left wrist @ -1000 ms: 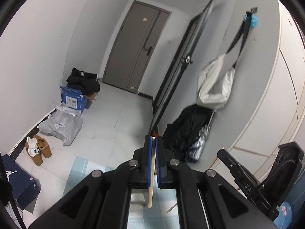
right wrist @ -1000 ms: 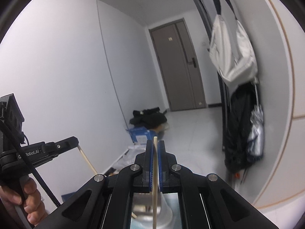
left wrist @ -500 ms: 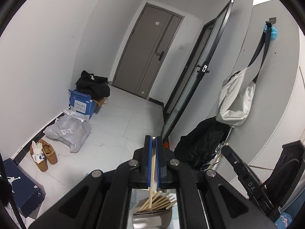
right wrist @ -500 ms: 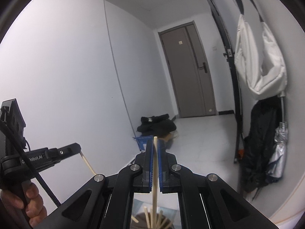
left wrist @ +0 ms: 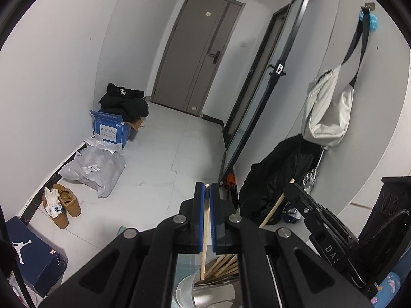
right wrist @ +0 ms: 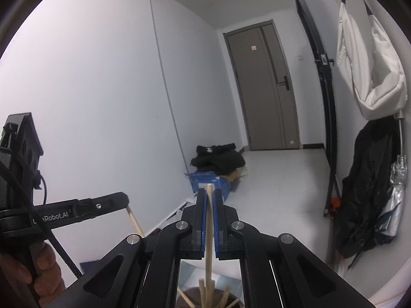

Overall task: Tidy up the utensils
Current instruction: 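Lift both chopsticks over the white holder and lower them in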

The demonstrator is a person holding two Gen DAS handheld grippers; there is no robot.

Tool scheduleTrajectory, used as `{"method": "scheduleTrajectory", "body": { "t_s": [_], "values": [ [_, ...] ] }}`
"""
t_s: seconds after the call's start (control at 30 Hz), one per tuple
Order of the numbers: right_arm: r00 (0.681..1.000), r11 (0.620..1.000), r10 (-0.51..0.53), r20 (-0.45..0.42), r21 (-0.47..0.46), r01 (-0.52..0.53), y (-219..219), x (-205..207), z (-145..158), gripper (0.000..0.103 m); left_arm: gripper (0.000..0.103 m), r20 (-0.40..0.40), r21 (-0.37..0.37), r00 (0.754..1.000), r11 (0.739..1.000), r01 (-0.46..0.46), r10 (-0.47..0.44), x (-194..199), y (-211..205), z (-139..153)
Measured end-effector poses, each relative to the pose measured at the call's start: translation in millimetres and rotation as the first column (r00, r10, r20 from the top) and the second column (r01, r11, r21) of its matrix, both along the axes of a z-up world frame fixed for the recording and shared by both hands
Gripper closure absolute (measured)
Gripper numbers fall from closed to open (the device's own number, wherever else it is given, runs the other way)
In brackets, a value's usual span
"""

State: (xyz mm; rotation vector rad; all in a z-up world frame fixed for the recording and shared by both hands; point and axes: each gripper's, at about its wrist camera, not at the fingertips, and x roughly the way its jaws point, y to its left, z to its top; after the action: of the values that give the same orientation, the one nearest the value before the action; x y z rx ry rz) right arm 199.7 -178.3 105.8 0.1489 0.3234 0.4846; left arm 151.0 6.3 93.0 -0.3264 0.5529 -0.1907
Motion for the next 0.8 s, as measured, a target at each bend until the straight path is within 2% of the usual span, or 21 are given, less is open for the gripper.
{"method": "scheduleTrajectory", "body": {
  "t_s": [0.33, 0.53, 0.8],
  "values": [
    [0.999, 0.999, 0.020, -0.046, -0.038, -0.022, -1, -5, -19, 0.099, 0.103, -0.038, 0.033, 0.999, 0.999, 0.036, -0.035, 1, -7, -8],
    [0.996, 0.997, 0.043, -0.078, -0.062, -0.047, 0, -12, -34, 0.099, 0.103, -0.043, 0.077, 0.998, 0.995, 0.059, -0.056, -3, -14, -12],
    [0.986, 0.993, 0.069, -0.149, -0.083, -0.082, -1, -15, -53, 0.099, 0.103, -0.091, 0.133, 0.988, 0.981, 0.138, -0.126, -9, -25, -28]
  ]
}}
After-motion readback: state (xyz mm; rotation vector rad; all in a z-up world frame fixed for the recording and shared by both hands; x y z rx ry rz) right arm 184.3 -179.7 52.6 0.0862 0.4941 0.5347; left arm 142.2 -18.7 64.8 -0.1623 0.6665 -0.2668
